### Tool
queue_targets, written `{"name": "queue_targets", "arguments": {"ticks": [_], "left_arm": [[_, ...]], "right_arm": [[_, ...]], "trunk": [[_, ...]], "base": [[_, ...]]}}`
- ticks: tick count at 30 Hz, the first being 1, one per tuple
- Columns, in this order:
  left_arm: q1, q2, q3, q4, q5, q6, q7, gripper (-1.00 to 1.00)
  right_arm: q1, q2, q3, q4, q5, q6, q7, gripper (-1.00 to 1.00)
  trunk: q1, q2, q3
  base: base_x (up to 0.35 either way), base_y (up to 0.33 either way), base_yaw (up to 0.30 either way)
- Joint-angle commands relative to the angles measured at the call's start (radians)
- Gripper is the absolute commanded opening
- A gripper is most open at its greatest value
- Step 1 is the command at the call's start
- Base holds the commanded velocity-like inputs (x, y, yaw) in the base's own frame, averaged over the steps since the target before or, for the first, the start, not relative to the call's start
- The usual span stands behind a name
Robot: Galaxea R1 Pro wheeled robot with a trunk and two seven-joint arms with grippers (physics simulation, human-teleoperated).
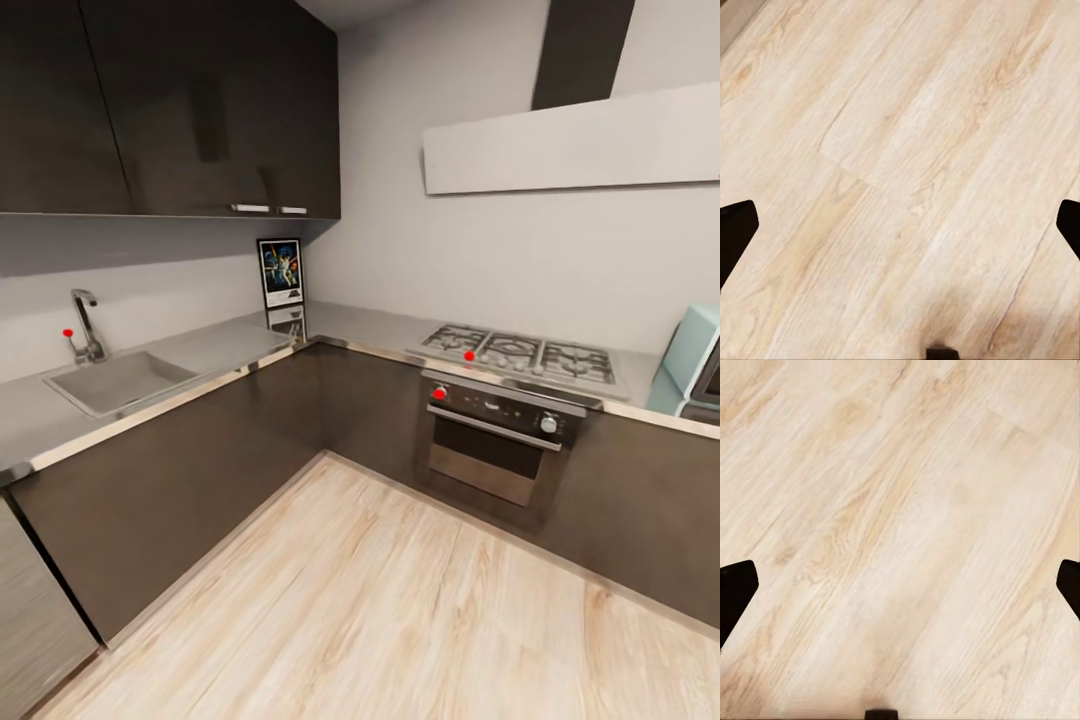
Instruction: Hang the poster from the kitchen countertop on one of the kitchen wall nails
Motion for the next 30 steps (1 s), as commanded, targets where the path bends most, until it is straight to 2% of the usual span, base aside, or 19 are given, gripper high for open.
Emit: {"name": "queue_targets", "arguments": {"ticks": [1, 30], "left_arm": [[0.000, 0.000, 0.001, -0.001, 0.000, -0.002, 0.001, 1.00], [0.000, 0.000, 0.001, -0.001, -0.001, -0.002, 0.002, 1.00]], "right_arm": [[-0.001, 0.000, 0.001, 0.001, 0.001, -0.003, 0.000, 1.00], [0.000, 0.000, 0.003, 0.001, 0.002, -0.003, 0.000, 1.00]], "trunk": [[0.001, 0.000, -0.001], [0.001, 0.000, -0.001]], "base": [[0.297, 0.000, 0.000], [0.330, 0.000, 0.000]]}}
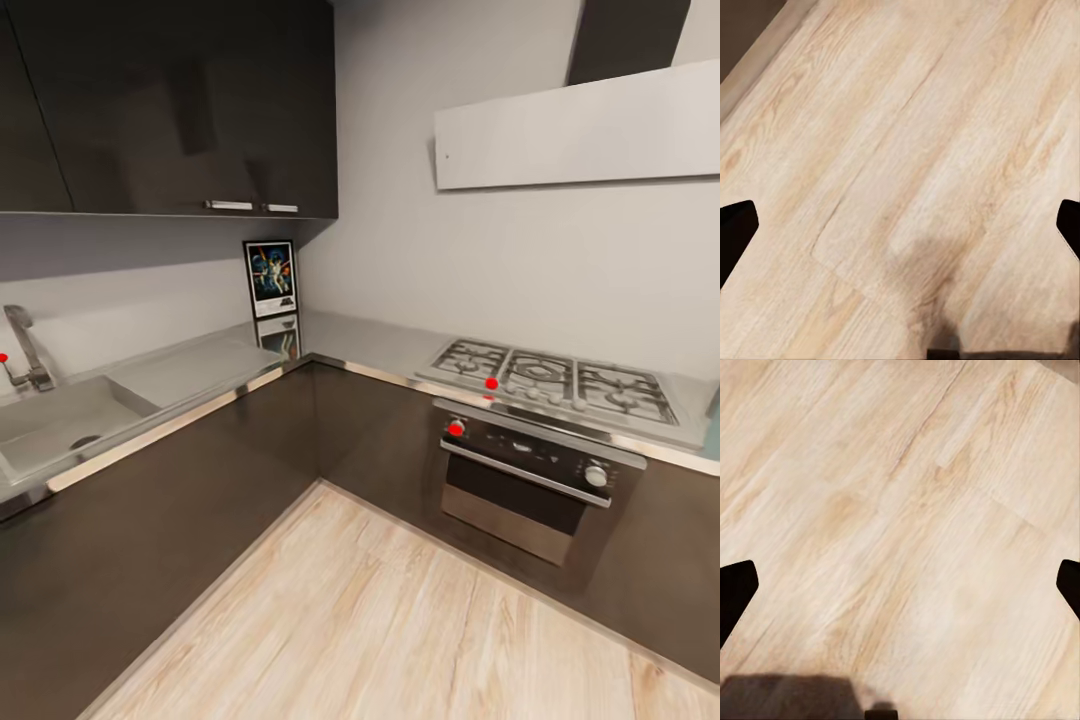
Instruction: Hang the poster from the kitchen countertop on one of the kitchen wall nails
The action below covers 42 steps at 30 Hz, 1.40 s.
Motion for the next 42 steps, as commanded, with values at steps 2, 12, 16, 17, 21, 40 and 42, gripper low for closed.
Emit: {"name": "queue_targets", "arguments": {"ticks": [2, 12, 16, 17, 21, 40, 42], "left_arm": [[0.000, 0.000, 0.001, -0.001, 0.000, -0.002, 0.000, 1.00], [0.000, 0.000, 0.001, -0.001, -0.001, -0.002, 0.000, 1.00], [0.001, 0.000, 0.001, -0.001, -0.001, -0.002, 0.000, 1.00], [0.001, 0.000, 0.001, -0.001, -0.001, -0.002, 0.001, 1.00], [0.001, 0.000, 0.003, 0.000, -0.001, -0.002, 0.001, 1.00], [0.001, 0.001, 0.004, 0.000, -0.001, -0.002, 0.001, 1.00], [0.001, 0.001, 0.004, 0.000, -0.001, -0.002, 0.001, 1.00]], "right_arm": [[-0.001, 0.000, 0.001, 0.001, 0.001, -0.003, 0.000, 1.00], [-0.001, 0.000, 0.001, 0.001, 0.001, -0.003, 0.000, 1.00], [-0.001, 0.000, 0.001, 0.001, 0.001, -0.003, 0.000, 1.00], [-0.001, 0.000, 0.001, 0.001, 0.001, -0.003, 0.000, 1.00], [-0.001, 0.000, 0.001, 0.001, 0.001, -0.003, 0.000, 1.00], [-0.001, 0.000, 0.001, 0.001, 0.001, -0.003, 0.000, 1.00], [-0.001, 0.000, 0.001, 0.001, 0.001, -0.003, 0.000, 1.00]], "trunk": [[0.001, 0.000, -0.001], [0.001, 0.000, -0.001], [0.001, 0.000, -0.001], [0.001, 0.000, -0.001], [0.001, 0.000, -0.001], [0.001, 0.000, -0.001], [0.001, 0.000, -0.001]], "base": [[0.335, 0.000, 0.000], [0.335, 0.000, 0.053], [0.335, 0.000, 0.134], [0.335, 0.000, 0.157], [0.335, 0.000, 0.160], [0.335, 0.000, 0.018], [0.335, 0.000, 0.000]]}}
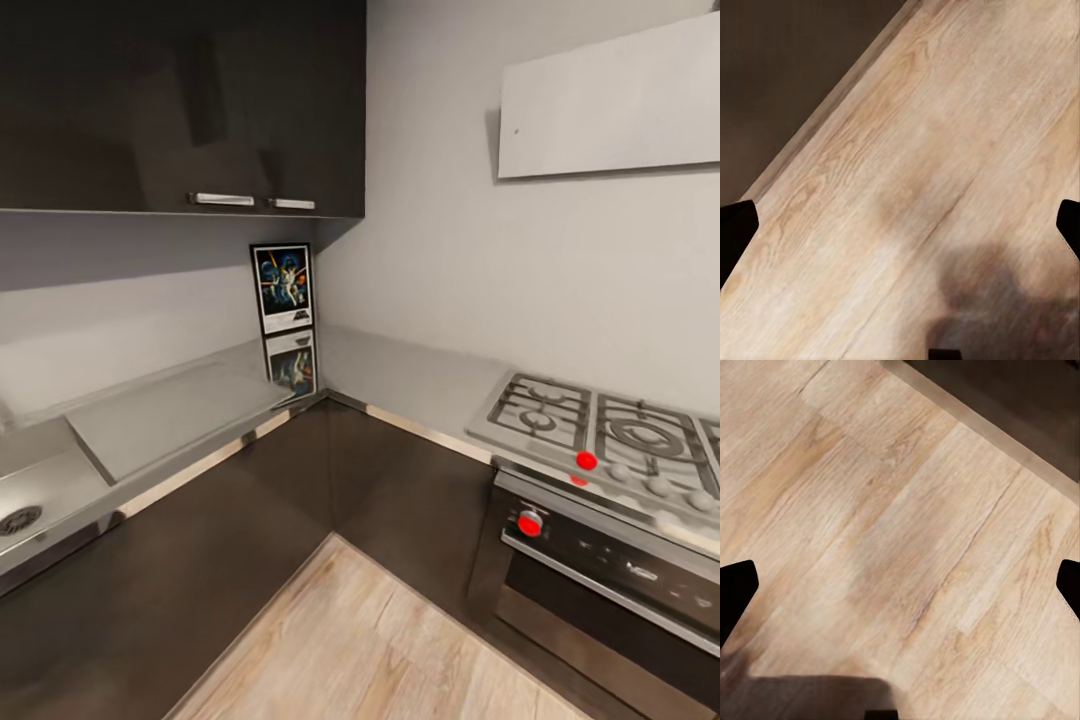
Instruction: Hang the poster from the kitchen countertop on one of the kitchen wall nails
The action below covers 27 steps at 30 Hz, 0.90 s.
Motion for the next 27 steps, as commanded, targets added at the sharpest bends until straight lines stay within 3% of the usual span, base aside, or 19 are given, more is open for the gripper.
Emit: {"name": "queue_targets", "arguments": {"ticks": [1, 11, 12, 13, 14, 15, 16, 17, 18, 21, 23, 25, 27], "left_arm": [[0.000, 0.000, 0.001, -0.001, 0.000, -0.002, 0.000, 1.00], [0.000, -0.002, -0.003, -0.031, 0.002, -0.003, -0.003, 1.00], [0.000, -0.003, -0.004, -0.121, 0.002, 0.000, -0.006, 1.00], [0.000, -0.003, -0.004, -0.121, 0.002, 0.000, -0.006, 1.00], [0.000, -0.003, -0.001, -0.241, 0.002, 0.007, -0.009, 1.00], [0.000, -0.003, 0.000, -0.284, 0.002, 0.012, -0.009, 1.00], [0.000, -0.006, -0.010, -0.587, 0.005, 0.191, -0.011, 1.00], [0.000, -0.009, -0.013, -0.672, 0.006, 0.247, -0.012, 1.00], [-0.024, -0.083, -0.019, -0.816, 0.007, 0.352, -0.013, 1.00], [-0.121, -0.119, -0.019, -0.827, 0.007, 0.422, -0.013, 1.00], [-0.214, -0.151, -0.019, -0.830, 0.007, 0.506, -0.014, 1.00], [-0.350, -0.180, -0.019, -0.830, 0.007, 0.615, -0.014, 1.00], [-0.451, -0.191, -0.019, -0.828, 0.008, 0.684, -0.014, 1.00]], "right_arm": [[-0.001, 0.000, 0.001, 0.001, 0.001, -0.003, 0.000, 1.00], [-0.001, 0.000, 0.000, 0.001, -0.001, -0.002, 0.000, 1.00], [-0.001, 0.000, 0.000, 0.001, -0.002, -0.002, 0.000, 1.00], [-0.001, 0.000, 0.000, 0.001, -0.002, -0.002, 0.000, 1.00], [-0.001, 0.000, 0.000, 0.001, -0.002, -0.002, 0.000, 1.00], [-0.001, 0.000, 0.000, 0.000, -0.001, -0.002, 0.000, 1.00], [-0.001, 0.000, 0.000, 0.000, -0.001, -0.002, 0.000, 1.00], [-0.001, 0.000, 0.000, 0.001, -0.001, -0.002, -0.001, 1.00], [-0.001, -0.018, -0.006, 0.044, -0.001, -0.004, -0.002, 1.00], [-0.001, -0.037, -0.006, 0.057, -0.002, -0.023, -0.002, 1.00], [-0.001, -0.045, -0.006, 0.062, -0.002, -0.050, -0.002, 1.00], [-0.001, -0.051, -0.005, 0.067, -0.002, -0.075, -0.002, 1.00], [-0.001, -0.053, -0.005, 0.073, -0.002, -0.083, -0.002, 1.00]], "trunk": [[0.001, 0.000, -0.001], [0.001, 0.000, -0.001], [0.001, 0.000, -0.001], [0.001, 0.000, -0.001], [0.001, 0.000, -0.001], [0.001, 0.000, -0.001], [0.001, 0.000, -0.001], [0.001, 0.000, -0.001], [0.001, 0.000, -0.001], [0.001, 0.000, -0.001], [0.001, 0.000, -0.001], [0.001, 0.000, -0.001], [0.001, 0.000, -0.001]], "base": [[0.329, 0.000, 0.000], [0.103, 0.000, 0.000], [0.007, 0.000, 0.000], [0.007, 0.000, 0.000], [0.003, 0.000, 0.000], [0.003, 0.000, 0.000], [0.000, 0.000, 0.000], [0.000, 0.000, 0.000], [0.000, 0.000, 0.000], [0.000, 0.000, 0.000], [0.000, 0.000, 0.000], [0.000, 0.000, 0.000], [0.000, 0.000, 0.000]]}}
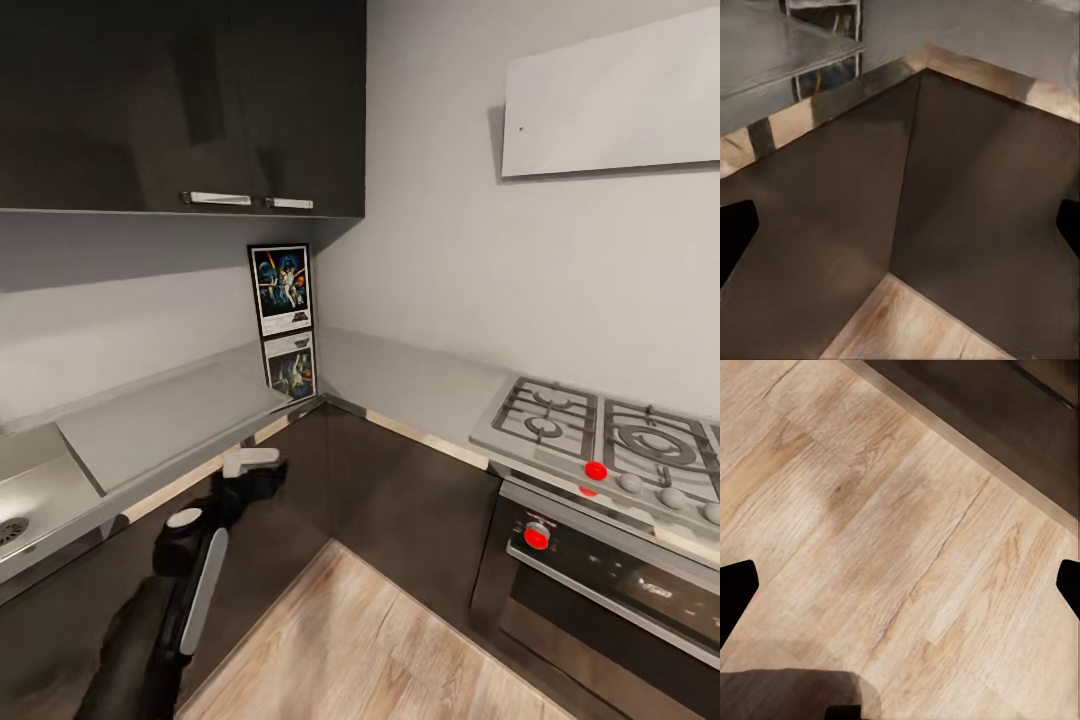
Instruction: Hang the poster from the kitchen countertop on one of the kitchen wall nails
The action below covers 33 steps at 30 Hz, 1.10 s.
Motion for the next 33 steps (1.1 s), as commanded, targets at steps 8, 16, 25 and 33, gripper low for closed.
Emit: {"name": "queue_targets", "arguments": {"ticks": [8, 16, 25, 33], "left_arm": [[-0.284, -0.014, 0.001, 0.017, -0.002, 0.174, 0.004, 1.00], [-0.579, -0.021, 0.004, 0.164, -0.007, 0.241, 0.012, 1.00], [-0.770, 0.069, 0.051, 0.550, -0.008, 0.166, 0.015, 1.00], [-0.779, 0.094, 0.068, 0.570, -0.007, 0.146, 0.013, 1.00]], "right_arm": [[-0.001, -0.002, 0.001, 0.008, 0.002, -0.012, -0.004, 1.00], [0.000, -0.005, 0.001, 0.009, 0.002, -0.013, -0.003, 1.00], [0.001, -0.008, 0.002, 0.010, 0.001, -0.019, 0.001, 1.00], [0.001, -0.009, 0.001, 0.010, 0.003, -0.019, 0.002, 1.00]], "trunk": [[0.000, -0.001, -0.001], [0.000, -0.001, -0.001], [0.000, -0.001, -0.001], [0.000, -0.001, -0.001]], "base": [[0.000, 0.000, 0.000], [0.000, 0.000, 0.000], [0.000, 0.000, 0.000], [0.000, 0.000, 0.000]]}}
